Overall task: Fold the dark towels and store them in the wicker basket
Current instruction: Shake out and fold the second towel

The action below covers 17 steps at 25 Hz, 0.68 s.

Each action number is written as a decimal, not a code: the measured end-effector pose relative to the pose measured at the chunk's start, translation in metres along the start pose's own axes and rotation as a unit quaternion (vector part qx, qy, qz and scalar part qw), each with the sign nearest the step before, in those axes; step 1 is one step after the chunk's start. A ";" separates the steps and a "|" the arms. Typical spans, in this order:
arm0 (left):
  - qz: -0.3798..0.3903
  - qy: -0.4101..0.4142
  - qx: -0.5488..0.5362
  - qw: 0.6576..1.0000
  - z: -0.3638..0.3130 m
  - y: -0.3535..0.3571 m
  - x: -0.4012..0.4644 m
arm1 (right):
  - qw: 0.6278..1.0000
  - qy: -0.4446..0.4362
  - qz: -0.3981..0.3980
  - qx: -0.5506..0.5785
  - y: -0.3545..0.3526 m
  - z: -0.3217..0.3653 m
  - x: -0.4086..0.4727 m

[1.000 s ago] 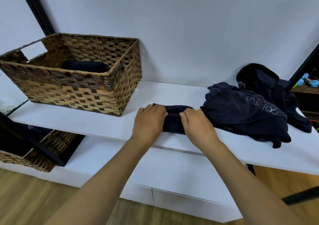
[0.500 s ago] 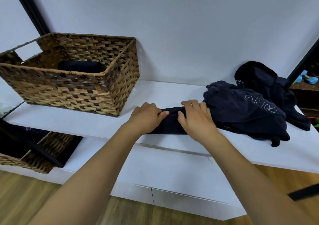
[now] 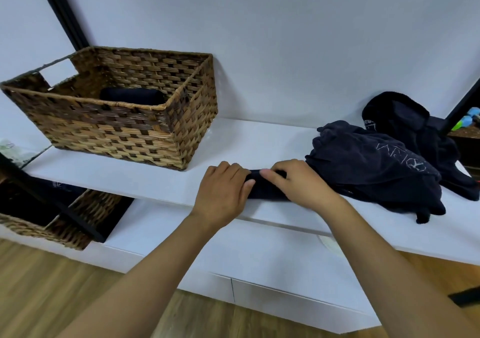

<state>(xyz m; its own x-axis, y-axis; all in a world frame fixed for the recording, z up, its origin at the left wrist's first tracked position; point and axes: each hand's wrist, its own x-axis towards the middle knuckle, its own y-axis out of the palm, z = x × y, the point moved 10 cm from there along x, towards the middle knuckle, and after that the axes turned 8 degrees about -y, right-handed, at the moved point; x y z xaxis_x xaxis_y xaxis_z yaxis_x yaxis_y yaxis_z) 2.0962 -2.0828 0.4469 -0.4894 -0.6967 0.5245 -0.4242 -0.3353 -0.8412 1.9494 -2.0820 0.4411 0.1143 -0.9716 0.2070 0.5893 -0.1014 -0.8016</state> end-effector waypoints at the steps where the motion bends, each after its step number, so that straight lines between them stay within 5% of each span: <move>1: 0.004 -0.018 0.022 1.000 -0.001 -0.002 0.005 | 1.000 0.013 0.011 0.011 0.001 -0.001 0.002; 3: 0.067 -0.076 0.068 0.992 0.004 0.004 0.024 | 0.992 -0.001 -0.036 -0.120 -0.005 0.005 0.004; 5: 0.161 -0.118 0.102 0.975 0.015 0.022 0.039 | 0.945 -0.048 -0.125 -0.297 -0.002 0.023 -0.007; 8: 0.300 -0.200 0.032 0.932 0.034 0.047 0.054 | 0.944 -0.017 -0.113 -0.311 0.010 0.018 -0.017; 13: 0.152 -0.005 -0.023 0.988 -0.010 0.015 0.039 | 0.974 0.058 -0.091 -0.198 -0.009 -0.006 0.014; 17: 0.250 -0.158 -0.034 0.955 0.001 0.019 0.013 | 0.952 -0.007 -0.223 -0.208 -0.019 0.010 -0.003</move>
<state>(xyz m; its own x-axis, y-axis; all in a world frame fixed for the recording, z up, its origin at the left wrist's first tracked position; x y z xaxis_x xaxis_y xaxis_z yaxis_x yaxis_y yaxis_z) 2.0822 -2.0984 0.4376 -0.3935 -0.9192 -0.0157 -0.2506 0.1237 -0.9601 1.9459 -2.0754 0.4616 -0.0613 -0.8094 0.5841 0.2134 -0.5823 -0.7845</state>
